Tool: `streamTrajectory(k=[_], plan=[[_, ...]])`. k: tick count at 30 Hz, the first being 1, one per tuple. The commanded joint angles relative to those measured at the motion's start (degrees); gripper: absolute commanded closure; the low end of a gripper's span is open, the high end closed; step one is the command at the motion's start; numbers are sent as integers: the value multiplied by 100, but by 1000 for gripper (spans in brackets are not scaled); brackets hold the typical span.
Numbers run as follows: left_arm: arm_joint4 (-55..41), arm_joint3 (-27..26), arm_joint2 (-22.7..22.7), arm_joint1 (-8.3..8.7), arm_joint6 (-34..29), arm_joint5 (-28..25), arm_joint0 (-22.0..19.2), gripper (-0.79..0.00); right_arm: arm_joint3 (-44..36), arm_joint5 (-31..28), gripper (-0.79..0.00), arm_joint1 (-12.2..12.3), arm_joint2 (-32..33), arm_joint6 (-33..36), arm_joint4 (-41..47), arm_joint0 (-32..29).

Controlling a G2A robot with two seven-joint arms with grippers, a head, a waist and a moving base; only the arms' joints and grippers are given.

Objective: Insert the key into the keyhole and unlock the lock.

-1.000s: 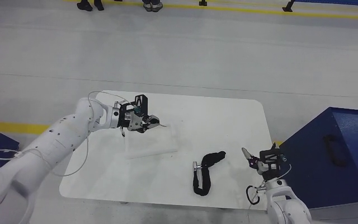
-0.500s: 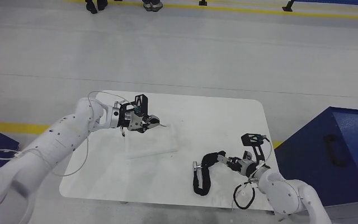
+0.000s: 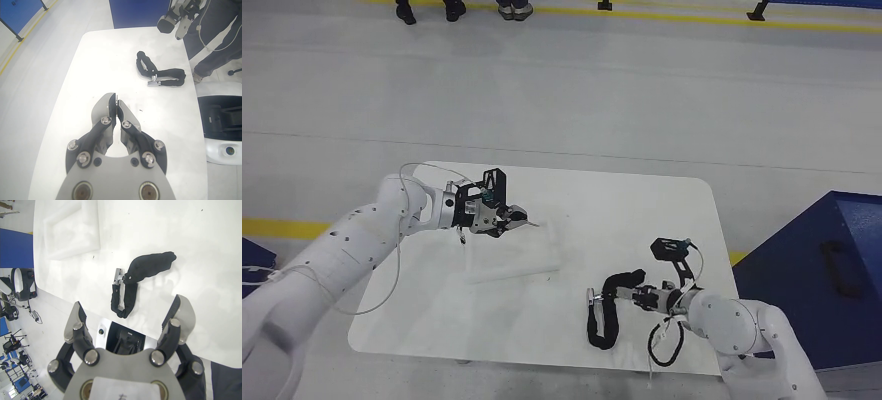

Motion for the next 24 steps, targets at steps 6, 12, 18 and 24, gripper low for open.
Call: streamTrajectory(k=[6, 12, 18, 24], plan=[[0, 0, 0, 0, 0, 0, 0, 0, 1110, 65, -785, -49, -834, 1564, 609, 1240], [0, 0, 0, 0, 0, 0, 0, 0, 1996, 462, -785, -174, -1672, 1167, 891, 2072], [0, 0, 0, 0, 0, 0, 0, 0, 2158, 491, -785, -194, -1771, 1138, 1063, 2194], [0, 0, 0, 0, 0, 0, 0, 0, 2213, 439, -785, -217, -1830, 498, 1197, 1969]])
